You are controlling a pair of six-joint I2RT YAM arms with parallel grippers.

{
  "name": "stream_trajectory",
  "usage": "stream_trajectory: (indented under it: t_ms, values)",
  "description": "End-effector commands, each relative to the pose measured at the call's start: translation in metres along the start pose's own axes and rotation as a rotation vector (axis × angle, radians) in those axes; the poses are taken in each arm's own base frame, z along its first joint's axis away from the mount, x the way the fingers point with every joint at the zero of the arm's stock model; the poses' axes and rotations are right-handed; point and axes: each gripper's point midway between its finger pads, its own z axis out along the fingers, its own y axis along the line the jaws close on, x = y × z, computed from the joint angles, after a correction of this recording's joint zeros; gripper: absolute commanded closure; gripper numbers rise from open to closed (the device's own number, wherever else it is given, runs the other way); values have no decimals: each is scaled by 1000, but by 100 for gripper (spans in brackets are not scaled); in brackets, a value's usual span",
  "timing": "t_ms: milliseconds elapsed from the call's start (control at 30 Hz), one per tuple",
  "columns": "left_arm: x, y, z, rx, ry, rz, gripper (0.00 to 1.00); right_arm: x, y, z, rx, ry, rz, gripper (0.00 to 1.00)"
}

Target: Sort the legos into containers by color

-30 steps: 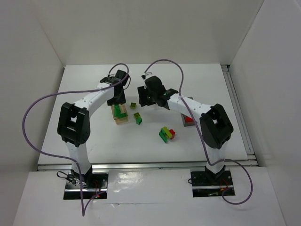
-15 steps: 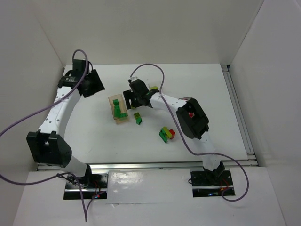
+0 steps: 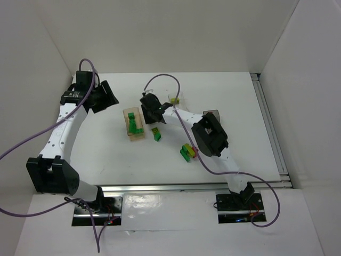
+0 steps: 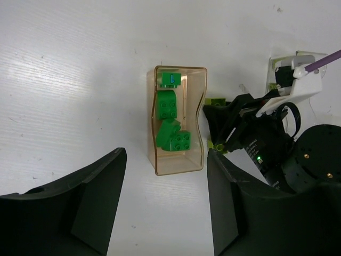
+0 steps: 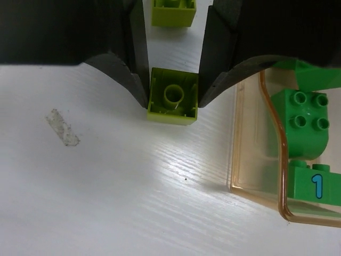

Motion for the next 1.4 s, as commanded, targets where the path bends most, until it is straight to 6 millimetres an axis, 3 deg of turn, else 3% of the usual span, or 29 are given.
stream_trajectory:
  t_ms: [0,67,100,133,167,200,233,300,367,567,700,733,833,867,933,1033,1100,1133,1167,1200,1233,1267,1367]
  values:
    - [-5,-4,-1,34,-17,15,29,-30,-5,-33,50,-90,21,63]
    - [-5,-7,-4,46,-21,15,29,-49,-4,-51,34,-156,39,63]
    - [-7,-8,-4,50,-29,16,29,-53,-13,-71,19,-187,44,63]
    - [-6,-5,-6,41,-34,6,29,-75,-16,-82,-5,-287,55,63]
    - [-7,-4,-5,32,-39,-3,29,-77,-23,-92,-8,-317,67,63]
    - [-5,-3,-7,32,-40,-3,28,-66,-38,-94,16,-306,73,63]
    - [-1,-2,-5,26,-28,-19,28,-82,-53,-110,26,-348,110,63]
    - [7,2,-6,22,-20,-30,27,-88,-75,-117,70,-360,146,63]
    - [8,2,-5,26,-28,-30,27,-84,-100,-118,110,-347,167,63]
    - [16,1,-2,46,-2,-30,27,-74,-139,-103,179,-297,216,58]
    - [18,0,1,50,11,-31,25,-75,-143,-91,204,-249,227,25]
    - [20,1,1,45,19,-31,23,-82,-145,-94,218,-268,231,23]
    - [15,6,-2,17,-10,-31,21,-95,-137,-114,204,-337,233,22]
    - [14,5,-6,23,-21,-30,21,-89,-138,-117,205,-333,232,24]
    - [13,7,-6,15,-25,-30,21,-94,-114,-134,147,-361,181,30]
    - [11,7,-10,13,-40,-39,21,-75,-70,-137,20,-325,69,36]
    - [7,5,-11,17,-48,-39,21,-55,-47,-128,-59,-259,0,36]
    - [7,5,-11,17,-48,-39,21,-46,-36,-124,-79,-227,-47,31]
    - [7,5,-11,17,-48,-39,21,-33,-32,-118,-87,-174,-79,28]
    - [7,5,-11,17,-48,-39,21,-34,-27,-114,-105,-160,-98,25]
    - [6,4,-15,22,-58,-38,21,-15,-21,-102,-116,-96,-151,21]
    - [6,4,-15,22,-58,-38,21,-7,-14,-98,-138,-65,-175,19]
    - [5,9,-19,6,-77,-30,21,3,-5,-85,-181,-4,-193,19]
